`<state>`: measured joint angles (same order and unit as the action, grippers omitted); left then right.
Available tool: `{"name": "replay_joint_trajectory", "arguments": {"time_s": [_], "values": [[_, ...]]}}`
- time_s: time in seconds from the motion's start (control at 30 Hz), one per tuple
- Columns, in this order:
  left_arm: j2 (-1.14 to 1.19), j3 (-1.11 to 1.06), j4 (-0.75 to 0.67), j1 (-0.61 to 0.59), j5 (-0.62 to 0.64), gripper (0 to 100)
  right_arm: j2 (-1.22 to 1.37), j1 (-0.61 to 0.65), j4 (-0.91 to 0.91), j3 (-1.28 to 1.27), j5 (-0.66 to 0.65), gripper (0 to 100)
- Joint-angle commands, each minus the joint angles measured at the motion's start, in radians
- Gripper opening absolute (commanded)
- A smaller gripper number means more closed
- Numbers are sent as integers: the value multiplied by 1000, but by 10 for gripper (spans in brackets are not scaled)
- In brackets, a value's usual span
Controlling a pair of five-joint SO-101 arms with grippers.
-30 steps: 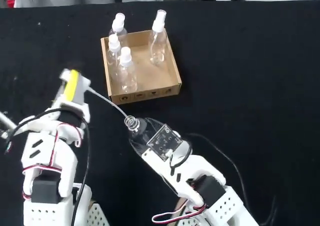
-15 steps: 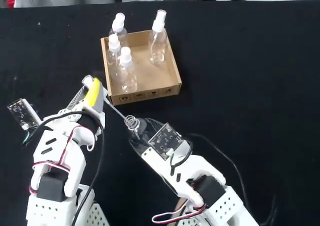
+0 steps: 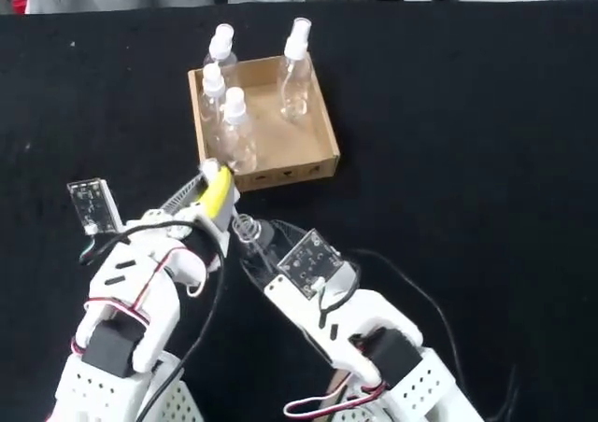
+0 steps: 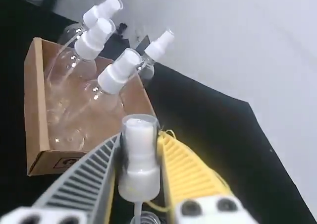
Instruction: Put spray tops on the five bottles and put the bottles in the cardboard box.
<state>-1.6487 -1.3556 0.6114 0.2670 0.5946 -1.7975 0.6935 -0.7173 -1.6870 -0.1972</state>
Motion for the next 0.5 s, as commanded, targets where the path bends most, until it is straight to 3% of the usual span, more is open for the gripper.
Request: {"name": "replay_joint_trajectory", "arguments": {"time_s": [0.0, 0.2, 0.37, 0.47], "values": [[-12, 12, -5, 18, -14, 30, -107, -54, 38, 15, 11, 11], [-12, 12, -5, 25, -20, 30, -107, -126, 68, 19, 11, 11], [-11, -27, -8, 143, -21, 30, -107, -129, 72, 21, 11, 11], [-11, -64, -69, 156, -21, 30, -107, -129, 71, 19, 11, 11]]}}
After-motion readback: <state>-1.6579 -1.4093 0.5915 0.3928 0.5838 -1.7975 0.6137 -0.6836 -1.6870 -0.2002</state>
